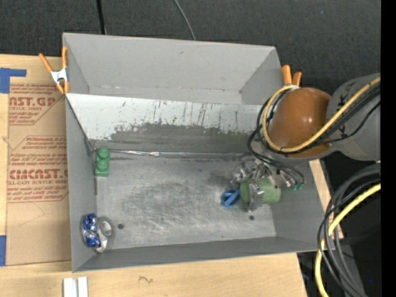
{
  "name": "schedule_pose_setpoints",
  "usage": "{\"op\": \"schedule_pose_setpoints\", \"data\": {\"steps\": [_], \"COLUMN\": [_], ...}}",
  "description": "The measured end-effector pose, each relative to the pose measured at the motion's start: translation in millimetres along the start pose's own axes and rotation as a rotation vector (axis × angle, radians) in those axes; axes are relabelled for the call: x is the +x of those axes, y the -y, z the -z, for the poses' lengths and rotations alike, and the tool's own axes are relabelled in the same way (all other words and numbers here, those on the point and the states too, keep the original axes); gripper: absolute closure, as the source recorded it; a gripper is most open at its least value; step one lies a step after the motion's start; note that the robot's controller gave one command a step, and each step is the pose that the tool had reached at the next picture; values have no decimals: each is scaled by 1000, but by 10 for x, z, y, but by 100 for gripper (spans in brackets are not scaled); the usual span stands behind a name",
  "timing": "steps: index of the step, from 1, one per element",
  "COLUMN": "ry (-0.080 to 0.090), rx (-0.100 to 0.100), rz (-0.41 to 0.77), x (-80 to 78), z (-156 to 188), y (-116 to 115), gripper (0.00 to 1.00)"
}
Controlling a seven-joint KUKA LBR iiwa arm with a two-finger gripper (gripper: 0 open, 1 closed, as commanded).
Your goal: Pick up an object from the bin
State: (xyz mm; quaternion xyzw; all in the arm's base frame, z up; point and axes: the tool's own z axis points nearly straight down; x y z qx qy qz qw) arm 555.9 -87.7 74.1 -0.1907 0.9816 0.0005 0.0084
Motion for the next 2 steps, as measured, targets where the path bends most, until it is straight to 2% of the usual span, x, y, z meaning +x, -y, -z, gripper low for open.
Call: {"op": "schedule_pose_setpoints", "data": {"steps": [1,2], "ry": [-8,-10], "rx": [3,1], "rz": [36,224], "x": [125,89], "z": [1534,2217], "y": [116,568], "gripper": [100,100]}}
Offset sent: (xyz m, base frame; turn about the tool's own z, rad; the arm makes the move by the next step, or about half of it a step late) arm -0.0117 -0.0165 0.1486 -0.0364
